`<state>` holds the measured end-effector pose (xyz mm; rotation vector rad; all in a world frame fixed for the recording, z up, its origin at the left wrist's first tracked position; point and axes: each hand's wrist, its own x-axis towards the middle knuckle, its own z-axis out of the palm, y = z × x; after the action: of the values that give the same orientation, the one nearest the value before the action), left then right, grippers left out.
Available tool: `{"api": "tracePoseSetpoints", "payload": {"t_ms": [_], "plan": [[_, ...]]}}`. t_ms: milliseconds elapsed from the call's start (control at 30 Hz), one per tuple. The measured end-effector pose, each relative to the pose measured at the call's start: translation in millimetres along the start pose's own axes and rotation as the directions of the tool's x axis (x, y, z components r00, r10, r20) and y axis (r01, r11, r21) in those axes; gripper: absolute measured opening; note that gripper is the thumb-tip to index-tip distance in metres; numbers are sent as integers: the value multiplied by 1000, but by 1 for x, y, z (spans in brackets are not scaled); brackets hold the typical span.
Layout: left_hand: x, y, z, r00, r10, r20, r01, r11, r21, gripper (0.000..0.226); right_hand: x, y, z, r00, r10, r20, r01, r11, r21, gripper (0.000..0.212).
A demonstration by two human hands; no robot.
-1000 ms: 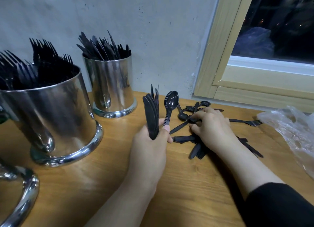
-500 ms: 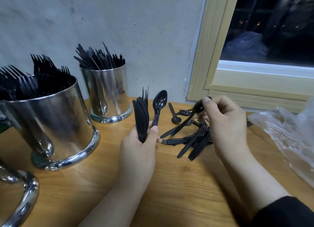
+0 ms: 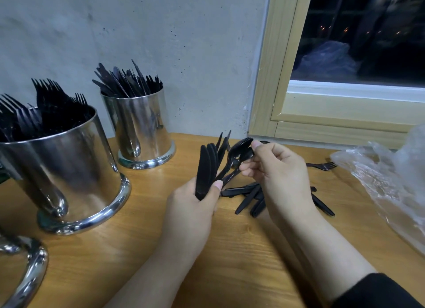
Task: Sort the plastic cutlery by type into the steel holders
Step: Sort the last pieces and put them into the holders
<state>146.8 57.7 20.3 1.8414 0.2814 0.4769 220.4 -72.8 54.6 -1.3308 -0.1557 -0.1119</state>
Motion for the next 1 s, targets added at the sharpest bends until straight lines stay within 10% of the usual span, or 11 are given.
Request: {"api": "tracePoseSetpoints", "payload": {"t_ms": [333,500,733,1000], "plan": [[3,-3,1,995,-90,36,92,992,-82,24,9,4,-11,1000,-1,-7,0,990,-143,33],[9,-7,0,984,-179,17,178,954,-243,27,44,6,-25,986,-131,99,157,581,-799,15],[12,-13,0,981,-195,13,190,932,-309,23,110,23,1,957,148,251,254,3,-967,31],[14,-14,3,979,-204,-5,191,928,-319,22,114,41,0,922,-81,379,377,-29,-926,11]]}}
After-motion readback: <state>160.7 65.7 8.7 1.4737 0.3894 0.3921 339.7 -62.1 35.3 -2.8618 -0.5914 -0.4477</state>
